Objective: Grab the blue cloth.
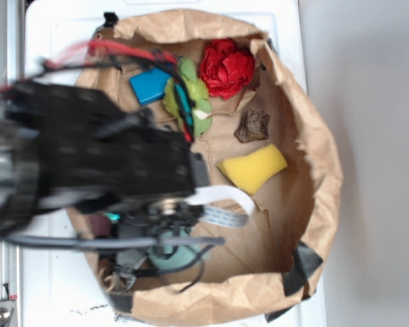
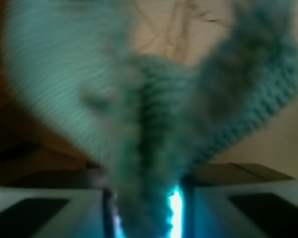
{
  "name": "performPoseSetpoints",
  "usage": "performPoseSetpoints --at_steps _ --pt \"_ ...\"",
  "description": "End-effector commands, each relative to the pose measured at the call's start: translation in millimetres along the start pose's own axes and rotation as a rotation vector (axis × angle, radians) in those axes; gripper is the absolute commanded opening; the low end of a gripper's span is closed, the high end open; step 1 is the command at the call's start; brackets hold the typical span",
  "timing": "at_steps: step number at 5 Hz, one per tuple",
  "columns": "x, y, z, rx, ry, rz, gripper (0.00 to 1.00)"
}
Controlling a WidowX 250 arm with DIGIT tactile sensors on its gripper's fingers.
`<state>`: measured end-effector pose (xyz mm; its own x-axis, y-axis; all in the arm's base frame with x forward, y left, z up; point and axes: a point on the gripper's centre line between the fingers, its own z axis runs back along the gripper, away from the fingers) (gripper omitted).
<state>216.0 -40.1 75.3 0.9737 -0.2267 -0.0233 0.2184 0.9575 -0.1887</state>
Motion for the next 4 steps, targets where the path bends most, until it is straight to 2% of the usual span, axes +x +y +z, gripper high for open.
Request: performPoseSetpoints --at_steps 1,2,3,4 --pt "25.0 18.2 44.5 0.117 -0.138 0.158 0.00" --pt "54.7 23.6 45.3 0.167 -0.187 0.239 0.00" --pt "75.7 26.7 46.8 0.190 -0.228 0.284 0.00" --pt "83.2 29.3 58.7 0.206 -0.271 0.310 0.00"
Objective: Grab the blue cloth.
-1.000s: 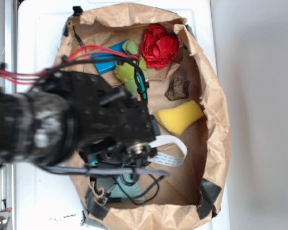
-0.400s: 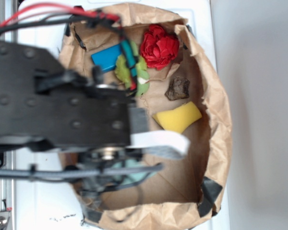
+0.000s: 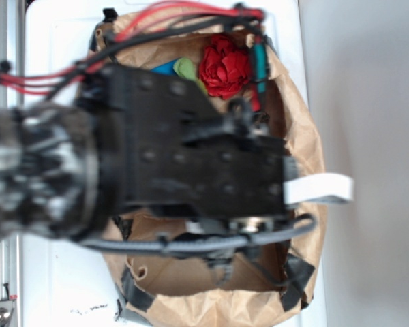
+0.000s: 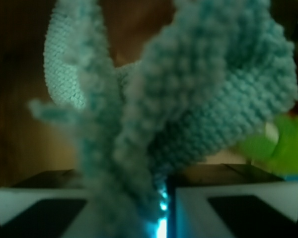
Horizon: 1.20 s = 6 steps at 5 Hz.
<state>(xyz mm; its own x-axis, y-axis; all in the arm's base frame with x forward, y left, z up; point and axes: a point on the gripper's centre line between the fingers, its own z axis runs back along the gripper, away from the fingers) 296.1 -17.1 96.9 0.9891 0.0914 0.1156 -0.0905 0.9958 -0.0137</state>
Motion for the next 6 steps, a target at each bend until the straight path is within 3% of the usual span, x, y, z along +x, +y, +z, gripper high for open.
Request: performPoseSetpoints --at_steps 1,2,4,6 --pt "11.3 -2.2 45.6 0.048 -0.156 0.042 0.00" --pt "0.7 0.4 59.6 0.090 -0.151 0.051 0.00" --pt "-27.2 5.5 81.2 0.072 -0.099 0.001 0.00" --pt "-37.8 8.2 84.7 0.099 -0.087 -0.012 0.00"
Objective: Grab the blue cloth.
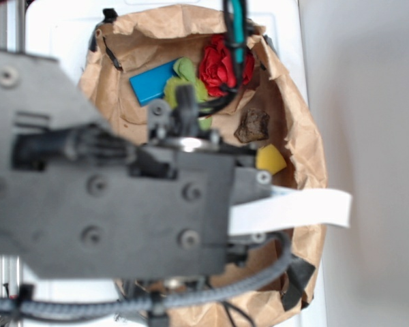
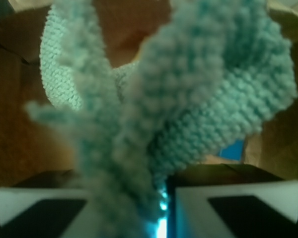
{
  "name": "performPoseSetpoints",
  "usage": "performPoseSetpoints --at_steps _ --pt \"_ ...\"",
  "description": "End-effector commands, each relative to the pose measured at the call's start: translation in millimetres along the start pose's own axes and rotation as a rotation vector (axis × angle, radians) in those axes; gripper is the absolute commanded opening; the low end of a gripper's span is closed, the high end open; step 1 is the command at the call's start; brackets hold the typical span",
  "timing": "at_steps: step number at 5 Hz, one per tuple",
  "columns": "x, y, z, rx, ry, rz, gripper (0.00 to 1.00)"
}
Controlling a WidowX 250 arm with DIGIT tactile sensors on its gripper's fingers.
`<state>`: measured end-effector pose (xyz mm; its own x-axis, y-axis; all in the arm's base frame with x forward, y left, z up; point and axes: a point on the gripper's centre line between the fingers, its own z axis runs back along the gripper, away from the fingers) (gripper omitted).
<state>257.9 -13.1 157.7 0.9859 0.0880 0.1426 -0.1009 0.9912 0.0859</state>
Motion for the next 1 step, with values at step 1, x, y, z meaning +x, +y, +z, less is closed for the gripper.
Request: performPoseSetpoints --at_steps 1 --pt "-4.9 4.1 17.7 0.007 -0.072 0.012 0.00"
